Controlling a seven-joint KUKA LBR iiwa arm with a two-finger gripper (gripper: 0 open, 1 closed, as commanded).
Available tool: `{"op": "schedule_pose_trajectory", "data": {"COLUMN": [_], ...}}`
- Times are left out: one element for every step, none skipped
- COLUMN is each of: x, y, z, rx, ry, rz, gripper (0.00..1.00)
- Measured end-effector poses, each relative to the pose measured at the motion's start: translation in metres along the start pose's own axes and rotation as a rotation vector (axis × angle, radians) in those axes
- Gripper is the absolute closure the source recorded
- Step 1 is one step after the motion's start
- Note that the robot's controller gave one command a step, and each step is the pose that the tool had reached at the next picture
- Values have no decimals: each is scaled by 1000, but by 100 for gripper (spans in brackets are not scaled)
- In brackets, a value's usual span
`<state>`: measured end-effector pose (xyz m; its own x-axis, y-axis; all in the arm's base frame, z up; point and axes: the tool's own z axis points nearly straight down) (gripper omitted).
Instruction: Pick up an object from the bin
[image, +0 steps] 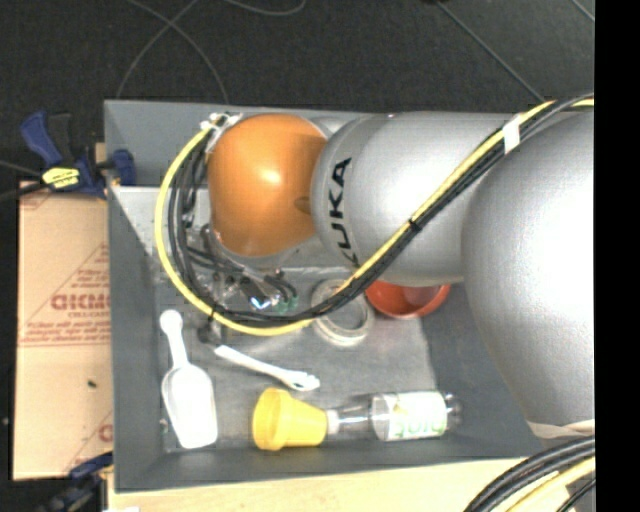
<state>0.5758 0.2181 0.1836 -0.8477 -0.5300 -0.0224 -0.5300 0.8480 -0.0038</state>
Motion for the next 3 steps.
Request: {"op": "schedule_pose_trajectory", "data": {"x": [46,57,64], "y": [-84,19,-97], "z": [6,36,5], "rx": [0,-3,9], "ry": [-10,-3,-20], "rz": [120,-144,138], "gripper": [100,100,100]}}
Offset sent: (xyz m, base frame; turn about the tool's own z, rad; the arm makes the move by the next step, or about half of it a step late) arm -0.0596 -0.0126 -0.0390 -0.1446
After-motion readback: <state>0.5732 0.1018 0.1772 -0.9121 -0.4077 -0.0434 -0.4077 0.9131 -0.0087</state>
